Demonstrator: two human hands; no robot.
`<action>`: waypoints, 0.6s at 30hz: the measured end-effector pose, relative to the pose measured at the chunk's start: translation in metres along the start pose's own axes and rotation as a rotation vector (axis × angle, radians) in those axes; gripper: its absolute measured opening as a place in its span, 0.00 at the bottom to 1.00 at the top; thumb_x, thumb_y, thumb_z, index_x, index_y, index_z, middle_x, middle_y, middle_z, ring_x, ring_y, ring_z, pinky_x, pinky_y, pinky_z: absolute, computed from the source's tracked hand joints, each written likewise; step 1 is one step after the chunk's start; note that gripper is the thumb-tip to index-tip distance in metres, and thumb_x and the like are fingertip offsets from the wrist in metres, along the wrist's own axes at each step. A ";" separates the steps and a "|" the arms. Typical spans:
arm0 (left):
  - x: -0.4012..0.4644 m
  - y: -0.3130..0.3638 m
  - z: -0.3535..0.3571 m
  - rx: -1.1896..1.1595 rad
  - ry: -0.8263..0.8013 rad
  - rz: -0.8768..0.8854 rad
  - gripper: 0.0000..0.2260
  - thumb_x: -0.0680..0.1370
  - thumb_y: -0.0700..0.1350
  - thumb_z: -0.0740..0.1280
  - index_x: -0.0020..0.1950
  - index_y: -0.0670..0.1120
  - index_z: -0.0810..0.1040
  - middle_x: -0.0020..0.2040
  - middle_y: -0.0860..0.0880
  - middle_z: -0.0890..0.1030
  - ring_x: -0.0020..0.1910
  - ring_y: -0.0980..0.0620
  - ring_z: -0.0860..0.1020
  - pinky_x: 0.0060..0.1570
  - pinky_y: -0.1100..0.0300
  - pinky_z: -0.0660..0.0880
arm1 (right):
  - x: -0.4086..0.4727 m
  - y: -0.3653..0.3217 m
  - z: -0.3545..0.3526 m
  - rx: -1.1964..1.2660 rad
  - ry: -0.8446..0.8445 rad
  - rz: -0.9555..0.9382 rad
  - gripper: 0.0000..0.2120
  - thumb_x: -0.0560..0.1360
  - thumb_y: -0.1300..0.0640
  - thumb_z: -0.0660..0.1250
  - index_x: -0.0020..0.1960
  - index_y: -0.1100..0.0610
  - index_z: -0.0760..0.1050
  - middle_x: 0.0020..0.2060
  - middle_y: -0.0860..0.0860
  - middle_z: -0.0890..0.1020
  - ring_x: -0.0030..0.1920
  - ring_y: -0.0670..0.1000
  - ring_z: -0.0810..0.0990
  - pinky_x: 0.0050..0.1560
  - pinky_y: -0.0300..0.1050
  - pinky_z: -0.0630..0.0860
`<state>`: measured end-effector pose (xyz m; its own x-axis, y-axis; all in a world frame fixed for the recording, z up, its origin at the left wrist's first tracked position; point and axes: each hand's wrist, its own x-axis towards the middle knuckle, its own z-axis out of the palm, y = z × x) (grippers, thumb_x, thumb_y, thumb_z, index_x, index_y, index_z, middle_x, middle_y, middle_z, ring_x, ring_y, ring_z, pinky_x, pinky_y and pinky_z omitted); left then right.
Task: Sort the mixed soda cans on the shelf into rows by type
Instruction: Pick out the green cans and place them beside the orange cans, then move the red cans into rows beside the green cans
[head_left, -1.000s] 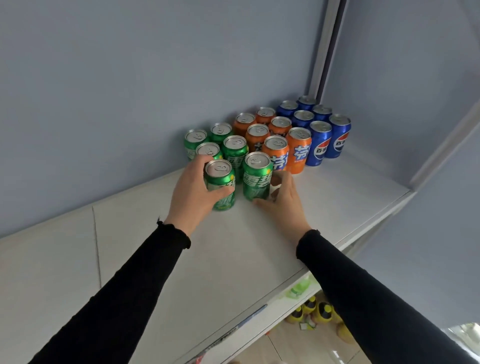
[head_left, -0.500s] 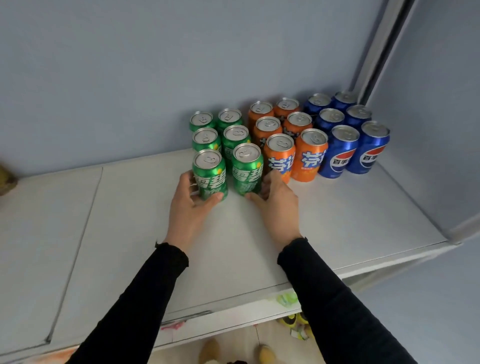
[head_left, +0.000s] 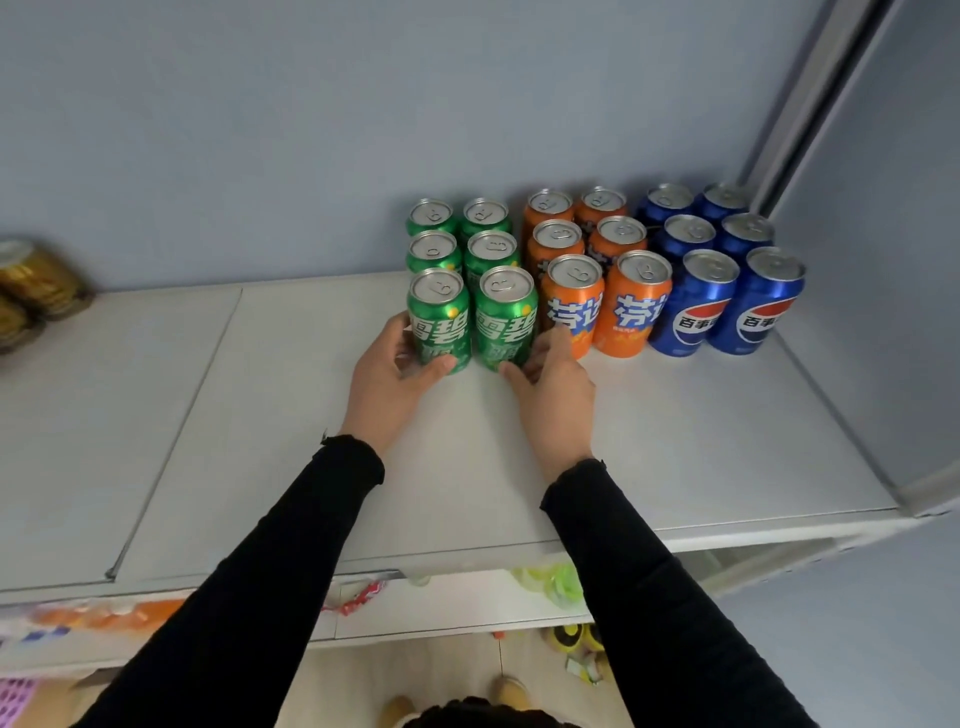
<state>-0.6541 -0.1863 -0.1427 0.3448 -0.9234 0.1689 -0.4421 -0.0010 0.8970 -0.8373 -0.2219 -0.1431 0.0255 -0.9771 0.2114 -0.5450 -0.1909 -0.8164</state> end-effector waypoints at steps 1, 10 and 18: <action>0.000 0.000 -0.001 0.002 0.001 -0.007 0.28 0.74 0.49 0.77 0.72 0.52 0.72 0.59 0.59 0.81 0.54 0.68 0.77 0.50 0.76 0.71 | -0.002 -0.001 0.000 0.004 -0.004 -0.004 0.16 0.73 0.53 0.74 0.53 0.54 0.68 0.38 0.47 0.79 0.38 0.52 0.78 0.44 0.54 0.78; -0.052 -0.008 -0.044 0.202 0.086 -0.022 0.23 0.77 0.50 0.73 0.70 0.53 0.73 0.64 0.54 0.74 0.62 0.56 0.74 0.65 0.56 0.73 | -0.042 -0.033 0.017 0.012 -0.154 -0.219 0.09 0.77 0.52 0.70 0.53 0.51 0.72 0.40 0.42 0.79 0.39 0.46 0.78 0.41 0.43 0.71; -0.087 -0.023 -0.173 0.471 0.231 0.001 0.19 0.79 0.53 0.69 0.69 0.51 0.74 0.65 0.53 0.75 0.65 0.54 0.72 0.65 0.58 0.69 | -0.086 -0.113 0.094 0.090 -0.365 -0.356 0.06 0.78 0.51 0.68 0.54 0.50 0.74 0.41 0.42 0.80 0.42 0.41 0.79 0.40 0.34 0.69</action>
<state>-0.5309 -0.0399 -0.1073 0.4944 -0.8148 0.3029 -0.7484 -0.2218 0.6251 -0.6987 -0.1248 -0.1197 0.4953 -0.8166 0.2964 -0.3756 -0.5089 -0.7745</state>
